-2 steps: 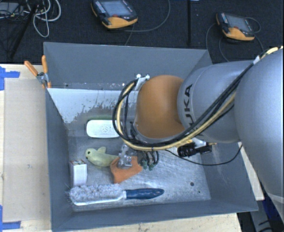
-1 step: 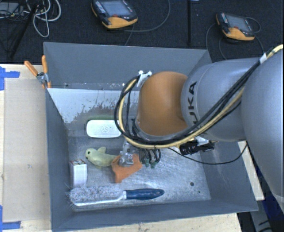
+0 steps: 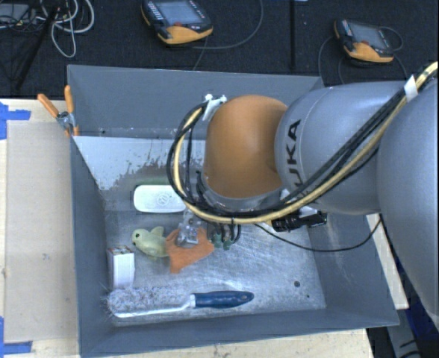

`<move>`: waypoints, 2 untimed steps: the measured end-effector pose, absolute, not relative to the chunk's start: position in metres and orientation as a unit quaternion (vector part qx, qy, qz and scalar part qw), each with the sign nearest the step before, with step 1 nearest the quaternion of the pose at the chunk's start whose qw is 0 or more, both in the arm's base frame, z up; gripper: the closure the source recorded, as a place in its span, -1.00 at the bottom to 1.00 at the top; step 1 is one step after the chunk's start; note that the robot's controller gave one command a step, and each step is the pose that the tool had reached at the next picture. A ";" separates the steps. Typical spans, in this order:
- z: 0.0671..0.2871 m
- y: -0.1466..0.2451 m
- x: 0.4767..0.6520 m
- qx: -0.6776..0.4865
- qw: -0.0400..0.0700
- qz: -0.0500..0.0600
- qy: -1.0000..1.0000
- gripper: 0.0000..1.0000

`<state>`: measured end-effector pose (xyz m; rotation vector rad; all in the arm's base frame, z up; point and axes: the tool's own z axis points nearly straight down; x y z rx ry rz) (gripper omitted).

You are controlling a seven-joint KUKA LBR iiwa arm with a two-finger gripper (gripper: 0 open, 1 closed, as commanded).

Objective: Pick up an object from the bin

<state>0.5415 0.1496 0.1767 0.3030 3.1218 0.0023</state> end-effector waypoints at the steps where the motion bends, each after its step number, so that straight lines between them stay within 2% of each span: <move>1: 0.184 0.151 0.536 0.090 -0.001 0.000 0.996 1.00; 2: 0.183 0.147 0.545 0.098 0.000 0.000 0.995 1.00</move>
Offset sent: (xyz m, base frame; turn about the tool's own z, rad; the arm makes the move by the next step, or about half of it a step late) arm 0.0091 0.0036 0.0031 0.0142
